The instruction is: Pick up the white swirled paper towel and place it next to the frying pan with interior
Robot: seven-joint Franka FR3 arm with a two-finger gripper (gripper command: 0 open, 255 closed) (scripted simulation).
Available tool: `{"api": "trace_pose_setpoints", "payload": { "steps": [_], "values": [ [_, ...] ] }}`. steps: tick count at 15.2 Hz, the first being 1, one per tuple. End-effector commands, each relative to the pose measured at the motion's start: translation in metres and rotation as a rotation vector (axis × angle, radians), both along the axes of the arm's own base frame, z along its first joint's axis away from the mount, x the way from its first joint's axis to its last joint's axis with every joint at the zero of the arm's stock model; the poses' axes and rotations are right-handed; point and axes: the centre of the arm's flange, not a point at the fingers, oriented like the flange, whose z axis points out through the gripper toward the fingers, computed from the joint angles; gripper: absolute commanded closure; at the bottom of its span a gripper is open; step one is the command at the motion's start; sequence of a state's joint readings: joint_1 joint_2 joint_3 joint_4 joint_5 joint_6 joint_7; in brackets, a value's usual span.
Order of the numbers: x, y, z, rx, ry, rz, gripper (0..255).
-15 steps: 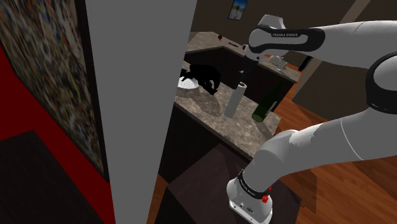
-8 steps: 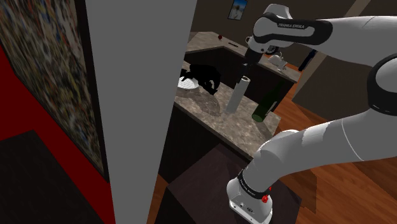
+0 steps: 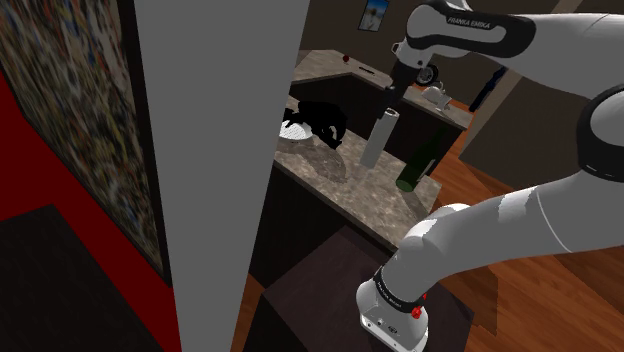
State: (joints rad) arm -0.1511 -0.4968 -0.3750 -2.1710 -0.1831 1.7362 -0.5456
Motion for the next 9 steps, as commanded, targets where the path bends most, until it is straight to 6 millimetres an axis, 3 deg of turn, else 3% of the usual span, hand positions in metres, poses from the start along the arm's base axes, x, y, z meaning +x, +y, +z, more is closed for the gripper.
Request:
{"api": "trace_pose_setpoints", "payload": {
  "steps": [1,9],
  "values": [
    [0.000,-0.001,0.011,0.000,0.000,0.000,255],
    [0.000,-0.001,0.053,0.000,0.000,0.000,255]
  ]
}}
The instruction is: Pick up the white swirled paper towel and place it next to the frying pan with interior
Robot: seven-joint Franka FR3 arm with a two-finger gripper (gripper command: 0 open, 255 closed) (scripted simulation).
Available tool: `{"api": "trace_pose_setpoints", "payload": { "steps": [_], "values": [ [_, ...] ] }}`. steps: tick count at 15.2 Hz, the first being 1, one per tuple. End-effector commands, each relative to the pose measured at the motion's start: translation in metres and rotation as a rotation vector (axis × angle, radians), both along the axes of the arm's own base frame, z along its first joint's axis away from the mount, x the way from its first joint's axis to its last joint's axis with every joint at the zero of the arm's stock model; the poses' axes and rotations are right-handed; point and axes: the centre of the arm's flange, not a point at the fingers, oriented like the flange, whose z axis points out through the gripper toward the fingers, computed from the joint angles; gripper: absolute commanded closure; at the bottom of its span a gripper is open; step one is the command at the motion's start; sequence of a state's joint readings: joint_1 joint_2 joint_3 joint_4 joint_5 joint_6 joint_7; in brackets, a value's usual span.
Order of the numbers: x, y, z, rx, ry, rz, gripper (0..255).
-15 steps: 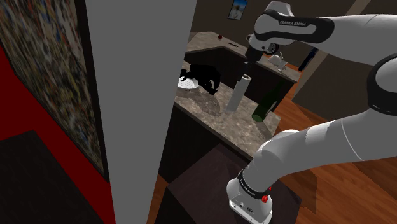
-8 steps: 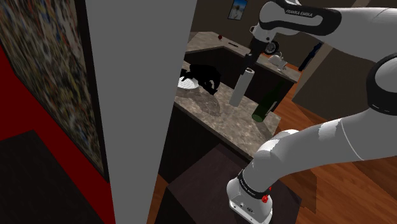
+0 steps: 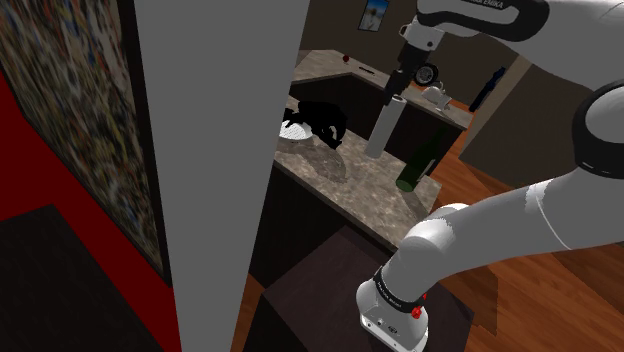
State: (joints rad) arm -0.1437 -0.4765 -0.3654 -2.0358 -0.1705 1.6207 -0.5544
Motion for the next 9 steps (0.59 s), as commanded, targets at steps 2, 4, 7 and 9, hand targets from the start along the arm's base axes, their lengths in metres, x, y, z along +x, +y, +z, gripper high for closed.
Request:
{"api": "trace_pose_setpoints", "payload": {
  "steps": [2,4,7,9],
  "values": [
    [0.000,0.000,0.017,0.000,0.000,0.000,255],
    [0.000,0.000,0.027,0.000,0.000,0.000,255],
    [0.000,0.000,0.043,0.000,0.000,0.000,255],
    [0.000,0.000,0.054,0.000,0.000,0.000,255]
  ]
}}
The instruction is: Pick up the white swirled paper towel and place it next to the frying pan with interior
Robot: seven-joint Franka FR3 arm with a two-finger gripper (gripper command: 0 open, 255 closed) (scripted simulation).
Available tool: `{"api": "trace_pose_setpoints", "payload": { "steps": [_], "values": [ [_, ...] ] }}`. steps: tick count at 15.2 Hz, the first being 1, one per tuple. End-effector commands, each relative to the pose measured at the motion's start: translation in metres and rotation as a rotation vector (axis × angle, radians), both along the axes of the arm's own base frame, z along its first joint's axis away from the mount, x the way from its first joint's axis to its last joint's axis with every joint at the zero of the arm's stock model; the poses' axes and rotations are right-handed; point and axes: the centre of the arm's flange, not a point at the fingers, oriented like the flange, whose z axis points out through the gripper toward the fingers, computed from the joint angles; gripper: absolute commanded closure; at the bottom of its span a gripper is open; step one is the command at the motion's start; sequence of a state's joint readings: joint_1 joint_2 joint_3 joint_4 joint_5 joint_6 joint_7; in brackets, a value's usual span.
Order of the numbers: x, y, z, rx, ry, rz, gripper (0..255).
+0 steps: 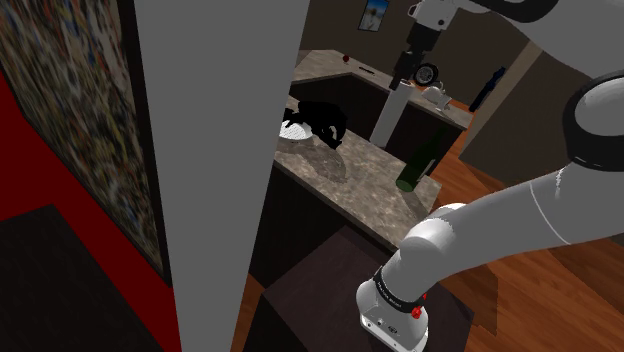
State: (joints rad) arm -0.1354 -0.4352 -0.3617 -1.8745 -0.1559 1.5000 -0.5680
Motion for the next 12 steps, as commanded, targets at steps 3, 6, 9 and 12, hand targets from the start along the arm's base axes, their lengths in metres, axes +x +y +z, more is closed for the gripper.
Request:
{"api": "trace_pose_setpoints", "payload": {
  "steps": [3,6,9,12],
  "values": [
    [-0.001,0.001,0.020,0.000,0.000,0.000,255],
    [0.011,0.005,0.024,0.000,0.000,0.000,255],
    [0.046,0.016,0.009,0.000,0.000,0.000,255],
    [0.080,0.028,-0.006,0.000,0.000,0.000,255]
  ]
}}
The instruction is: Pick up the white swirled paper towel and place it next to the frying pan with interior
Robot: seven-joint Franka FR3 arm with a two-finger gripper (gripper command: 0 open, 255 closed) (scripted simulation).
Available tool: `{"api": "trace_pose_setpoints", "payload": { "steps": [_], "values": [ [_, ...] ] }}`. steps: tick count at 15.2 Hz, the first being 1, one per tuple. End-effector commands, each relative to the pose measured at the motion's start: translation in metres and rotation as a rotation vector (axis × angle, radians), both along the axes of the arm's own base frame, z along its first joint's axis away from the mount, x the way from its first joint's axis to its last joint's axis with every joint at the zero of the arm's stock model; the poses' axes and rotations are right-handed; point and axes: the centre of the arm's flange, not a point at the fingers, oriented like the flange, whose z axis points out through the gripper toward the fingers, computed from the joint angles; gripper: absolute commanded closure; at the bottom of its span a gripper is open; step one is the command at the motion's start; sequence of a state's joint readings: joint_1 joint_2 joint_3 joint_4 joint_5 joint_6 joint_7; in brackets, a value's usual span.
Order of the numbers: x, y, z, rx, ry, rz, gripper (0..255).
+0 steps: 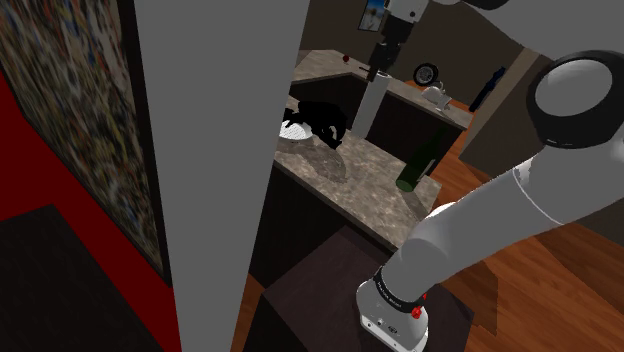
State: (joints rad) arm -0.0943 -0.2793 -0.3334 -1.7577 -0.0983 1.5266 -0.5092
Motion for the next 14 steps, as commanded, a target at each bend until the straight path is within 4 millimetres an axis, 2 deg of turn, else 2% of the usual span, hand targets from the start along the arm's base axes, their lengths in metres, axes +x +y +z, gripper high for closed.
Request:
{"api": "trace_pose_setpoints", "payload": {
  "steps": [1,14],
  "values": [
    [0.023,0.009,-0.007,0.000,-0.001,0.000,255],
    [0.173,0.059,-0.074,0.000,-0.001,0.000,255]
  ]
}}
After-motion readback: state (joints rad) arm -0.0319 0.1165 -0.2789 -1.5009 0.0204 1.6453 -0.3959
